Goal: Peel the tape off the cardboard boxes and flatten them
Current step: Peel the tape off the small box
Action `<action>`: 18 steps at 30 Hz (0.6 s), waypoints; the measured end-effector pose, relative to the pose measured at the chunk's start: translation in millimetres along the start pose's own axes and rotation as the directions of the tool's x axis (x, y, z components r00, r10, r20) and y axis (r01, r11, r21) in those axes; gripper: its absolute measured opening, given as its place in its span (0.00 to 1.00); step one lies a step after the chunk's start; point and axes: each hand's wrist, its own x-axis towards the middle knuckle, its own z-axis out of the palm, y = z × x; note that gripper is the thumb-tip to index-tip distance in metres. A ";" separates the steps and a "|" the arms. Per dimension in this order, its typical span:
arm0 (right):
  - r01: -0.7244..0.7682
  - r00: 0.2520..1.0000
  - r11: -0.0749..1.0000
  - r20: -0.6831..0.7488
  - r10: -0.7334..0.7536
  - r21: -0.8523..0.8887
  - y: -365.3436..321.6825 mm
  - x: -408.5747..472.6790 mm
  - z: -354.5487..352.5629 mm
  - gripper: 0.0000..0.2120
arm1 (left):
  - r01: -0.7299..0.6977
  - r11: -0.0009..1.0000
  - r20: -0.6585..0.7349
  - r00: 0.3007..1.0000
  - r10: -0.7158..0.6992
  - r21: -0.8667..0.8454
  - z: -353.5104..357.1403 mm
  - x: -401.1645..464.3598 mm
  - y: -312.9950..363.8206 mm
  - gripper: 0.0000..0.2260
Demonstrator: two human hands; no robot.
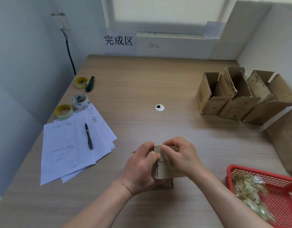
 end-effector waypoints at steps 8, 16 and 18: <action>-0.016 0.991 1.000 -0.134 0.016 -0.002 3.1 -4.1 18.4 0.11 | -0.025 1.000 -0.009 1.000 0.025 0.008 4.4 -5.8 3.7 0.29; -0.154 0.878 0.972 -0.427 0.218 0.179 11.4 -1.9 18.1 0.10 | 0.136 0.990 -0.076 0.987 -0.139 -0.041 -0.4 -9.9 9.7 0.28; -0.088 0.901 0.975 -0.401 0.164 0.202 16.1 -10.1 16.3 0.12 | 0.196 0.980 -0.081 0.977 -0.198 -0.029 -2.0 -13.1 9.0 0.31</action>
